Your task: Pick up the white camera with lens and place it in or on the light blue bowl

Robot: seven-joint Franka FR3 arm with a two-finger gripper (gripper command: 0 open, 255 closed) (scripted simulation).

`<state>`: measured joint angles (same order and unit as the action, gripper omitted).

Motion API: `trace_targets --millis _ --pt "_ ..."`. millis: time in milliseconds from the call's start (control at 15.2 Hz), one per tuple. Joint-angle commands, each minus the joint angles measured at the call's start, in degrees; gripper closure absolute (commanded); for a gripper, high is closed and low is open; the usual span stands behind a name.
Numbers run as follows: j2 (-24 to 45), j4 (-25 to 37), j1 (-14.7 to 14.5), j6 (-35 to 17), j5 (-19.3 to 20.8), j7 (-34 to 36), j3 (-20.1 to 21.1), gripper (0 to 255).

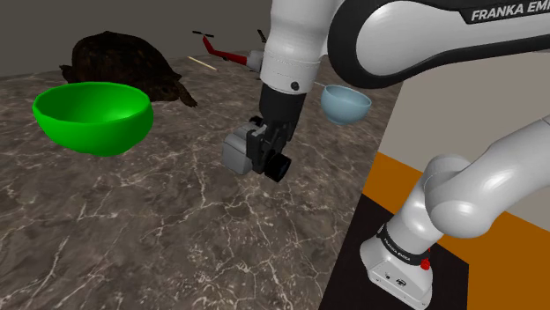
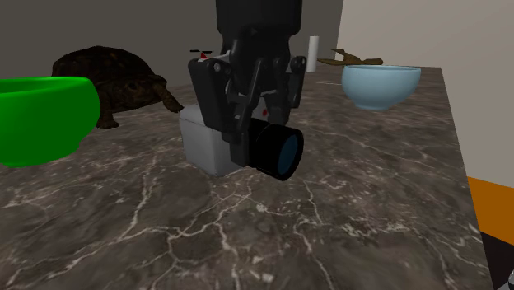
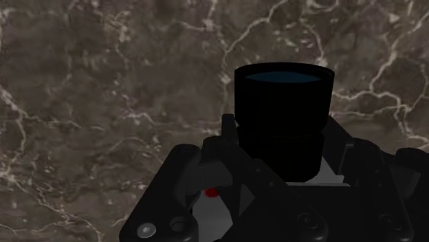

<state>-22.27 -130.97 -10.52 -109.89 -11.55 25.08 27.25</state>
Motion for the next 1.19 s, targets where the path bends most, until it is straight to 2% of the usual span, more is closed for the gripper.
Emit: trace_targets --millis 0,1122 --pt "-0.2 1.1 0.0 1.2 0.1 0.0 -0.2 255" --pt "-0.6 13.7 0.6 14.3 1.1 0.5 -1.8 255"
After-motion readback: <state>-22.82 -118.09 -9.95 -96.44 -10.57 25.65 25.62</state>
